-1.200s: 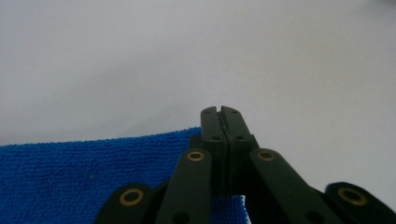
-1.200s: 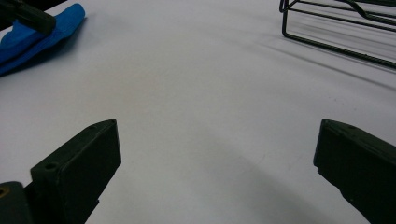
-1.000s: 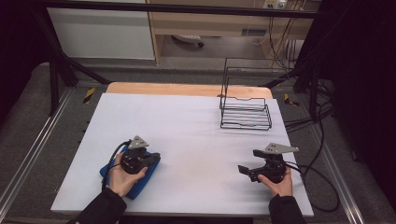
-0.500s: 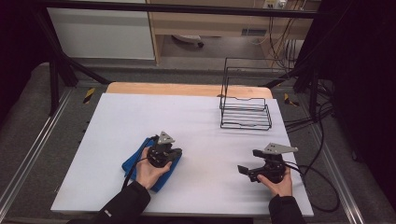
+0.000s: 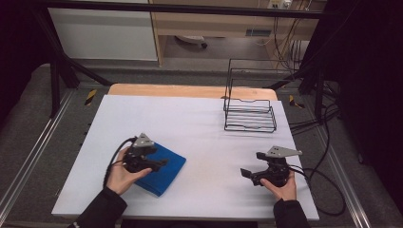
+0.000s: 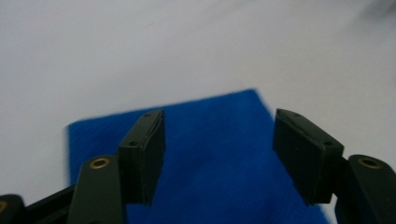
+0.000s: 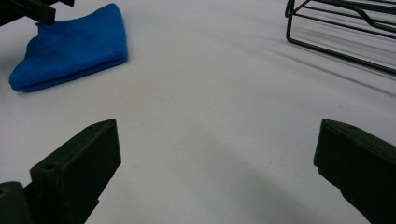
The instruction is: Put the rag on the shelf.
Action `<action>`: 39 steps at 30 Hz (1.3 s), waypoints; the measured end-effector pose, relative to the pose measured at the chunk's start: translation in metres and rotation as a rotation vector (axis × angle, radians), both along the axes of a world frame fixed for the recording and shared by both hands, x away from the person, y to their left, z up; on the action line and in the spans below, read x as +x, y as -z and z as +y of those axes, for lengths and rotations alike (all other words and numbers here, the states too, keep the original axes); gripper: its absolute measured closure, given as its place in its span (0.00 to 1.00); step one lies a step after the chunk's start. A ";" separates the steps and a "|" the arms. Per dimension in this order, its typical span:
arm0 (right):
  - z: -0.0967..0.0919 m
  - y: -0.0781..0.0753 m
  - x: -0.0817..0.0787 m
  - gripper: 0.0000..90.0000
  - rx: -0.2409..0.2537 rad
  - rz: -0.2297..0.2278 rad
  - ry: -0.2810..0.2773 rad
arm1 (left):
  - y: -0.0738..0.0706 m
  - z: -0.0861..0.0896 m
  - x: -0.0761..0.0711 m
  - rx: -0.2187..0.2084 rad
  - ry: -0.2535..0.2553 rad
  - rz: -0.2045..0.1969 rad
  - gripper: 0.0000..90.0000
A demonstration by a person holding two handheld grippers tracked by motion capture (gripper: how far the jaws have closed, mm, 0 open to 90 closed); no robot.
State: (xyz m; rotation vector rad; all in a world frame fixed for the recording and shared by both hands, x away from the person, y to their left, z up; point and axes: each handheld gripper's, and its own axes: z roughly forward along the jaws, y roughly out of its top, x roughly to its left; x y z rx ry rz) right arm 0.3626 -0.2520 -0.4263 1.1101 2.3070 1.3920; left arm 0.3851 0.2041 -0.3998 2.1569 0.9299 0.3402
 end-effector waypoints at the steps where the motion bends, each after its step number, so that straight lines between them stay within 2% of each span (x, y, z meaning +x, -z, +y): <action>1: 0.001 0.000 0.000 0.01 0.000 0.003 -0.003 | 0.000 0.010 -0.001 -0.006 -0.010 0.004 0.37; 3: 0.006 -0.001 0.000 0.01 -0.007 0.014 -0.005 | 0.004 0.035 -0.007 -0.018 -0.054 0.017 0.34; 4: 0.008 -0.001 -0.001 0.02 -0.008 0.009 -0.005 | 0.004 0.035 -0.007 -0.018 -0.054 0.017 0.35; 7: 0.013 -0.003 -0.001 0.04 -0.008 0.005 -0.013 | 0.011 0.059 -0.012 -0.026 -0.090 0.037 0.35; 8: 0.021 -0.005 -0.002 0.05 -0.008 0.008 -0.017 | 0.014 0.065 -0.014 -0.022 -0.095 0.046 0.39; 10: 0.025 -0.006 -0.002 0.05 -0.010 0.007 -0.021 | 0.020 0.075 -0.016 -0.017 -0.106 0.069 0.41; 12: 0.038 -0.007 -0.003 0.06 -0.032 0.004 -0.031 | 0.025 0.082 -0.018 -0.026 -0.115 0.084 0.47; 13: 0.052 -0.009 -0.002 0.06 -0.049 0.006 -0.046 | 0.027 0.084 -0.019 -0.033 -0.116 0.092 0.53; 14: 0.052 -0.009 -0.002 0.06 -0.049 0.006 -0.046 | 0.029 0.084 -0.020 -0.031 -0.118 0.098 0.53; 18: 0.082 -0.010 -0.003 0.08 -0.059 0.006 -0.085 | 0.036 0.082 -0.021 0.004 -0.103 0.115 0.63; 23: 0.123 -0.013 -0.009 0.09 -0.080 -0.018 -0.150 | 0.039 0.081 -0.023 0.006 -0.096 0.134 0.75; 24: 0.139 -0.014 -0.010 0.10 -0.084 -0.019 -0.176 | 0.039 0.080 -0.023 -0.002 -0.096 0.139 0.79; 25: 0.147 -0.015 -0.012 0.12 -0.086 -0.015 -0.188 | 0.040 0.080 -0.023 -0.006 -0.094 0.143 0.81; 26: 0.147 -0.015 -0.012 0.12 -0.086 -0.015 -0.188 | 0.040 0.080 -0.023 -0.007 -0.093 0.147 0.81; 28: 0.164 -0.015 -0.014 0.13 -0.089 -0.014 -0.217 | 0.041 0.079 -0.024 -0.009 -0.088 0.151 0.86; 30: 0.180 -0.014 -0.016 0.17 -0.097 0.000 -0.238 | 0.041 0.079 -0.023 -0.011 -0.090 0.156 0.89; 34: 0.211 -0.012 -0.019 0.30 -0.082 0.014 -0.290 | 0.041 0.080 -0.022 -0.020 -0.100 0.170 0.92; 35: 0.225 -0.010 -0.021 0.35 -0.083 0.022 -0.313 | 0.041 0.080 -0.022 -0.021 -0.101 0.172 0.93; 36: 0.225 -0.010 -0.021 0.35 -0.083 0.022 -0.313 | 0.041 0.080 -0.022 -0.022 -0.102 0.171 0.93; 39: 0.249 -0.003 -0.025 0.44 -0.120 0.028 -0.355 | 0.041 0.080 -0.022 -0.020 -0.103 0.168 0.94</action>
